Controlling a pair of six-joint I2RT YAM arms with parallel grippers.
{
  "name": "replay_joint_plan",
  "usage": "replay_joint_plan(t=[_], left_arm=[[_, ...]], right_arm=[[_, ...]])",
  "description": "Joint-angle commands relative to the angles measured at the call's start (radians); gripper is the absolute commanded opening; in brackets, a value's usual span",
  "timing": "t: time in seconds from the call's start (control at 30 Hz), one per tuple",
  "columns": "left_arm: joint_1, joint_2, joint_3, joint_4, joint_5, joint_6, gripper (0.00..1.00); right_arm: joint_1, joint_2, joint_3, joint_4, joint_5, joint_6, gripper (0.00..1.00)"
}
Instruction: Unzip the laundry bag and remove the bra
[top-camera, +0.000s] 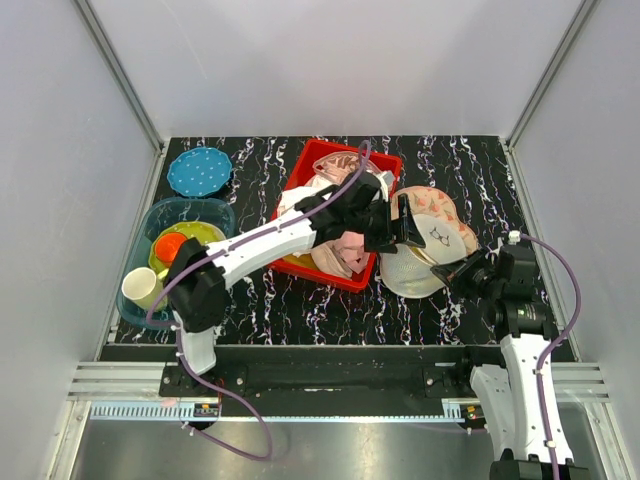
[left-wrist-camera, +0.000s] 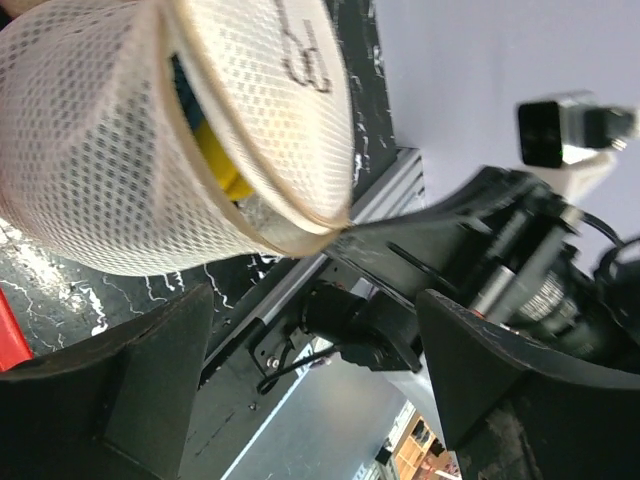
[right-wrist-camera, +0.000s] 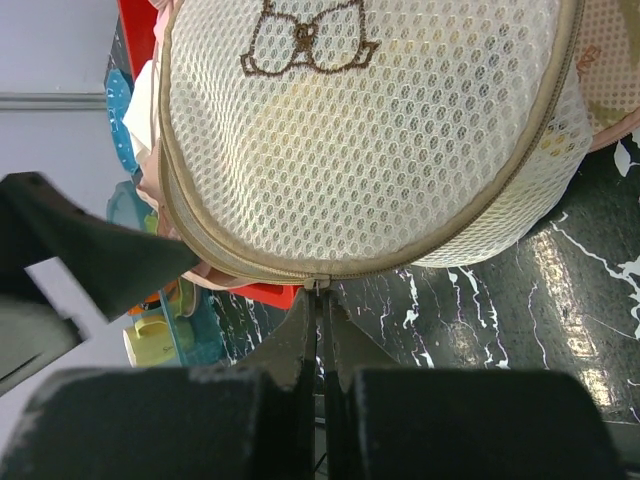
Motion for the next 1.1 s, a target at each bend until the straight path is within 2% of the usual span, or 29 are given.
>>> replay_joint_plan(t=[0.0,0.33,0.53,0.6,0.67,0.7,0.73,0.93,1.07], left_arm=[[-0.005,0.041,0.011,0.03,-0.062,-0.068,0.85],[-0.022,0.125,0.076,0.058,-0.051,-0.116,0.86],[-0.034,0.173,0.115,0.055,-0.048,-0.124,0.82],[-0.033,0.177,0.12,0.057,-0.035,-0.122,0.74],[-0.03,0.165,0.126,0.057,-0.042,-0.11,0.43],[-0.021,0.158,0.129,0.049,-0.05,-0.096,0.25],[-0.013,0.15,0.141,0.041,-0.057,-0.09,0.0],[0.067,0.147,0.2,0.029,-0.012,-0.039,0.0],[0.113,0.182,0.314,0.017,0.018,0.005,0.0]], right_arm=[[-0.002,-0.024,-0.002,0.018,-0.02,0.0,0.0],[-0.002,-0.032,-0.036,0.018,-0.046,0.0,0.0],[-0.002,-0.041,-0.055,0.018,-0.052,0.003,0.0],[-0.002,-0.049,-0.053,0.013,-0.052,0.002,0.0],[-0.002,-0.058,-0.047,-0.008,-0.038,0.002,0.0],[-0.002,-0.07,-0.045,-0.017,-0.032,0.0,0.0],[-0.002,-0.081,-0.039,-0.039,-0.021,0.0,0.0],[-0.002,-0.17,0.036,-0.209,0.002,-0.03,0.0],[-0.004,-0.245,0.097,-0.361,0.029,-0.053,0.0]])
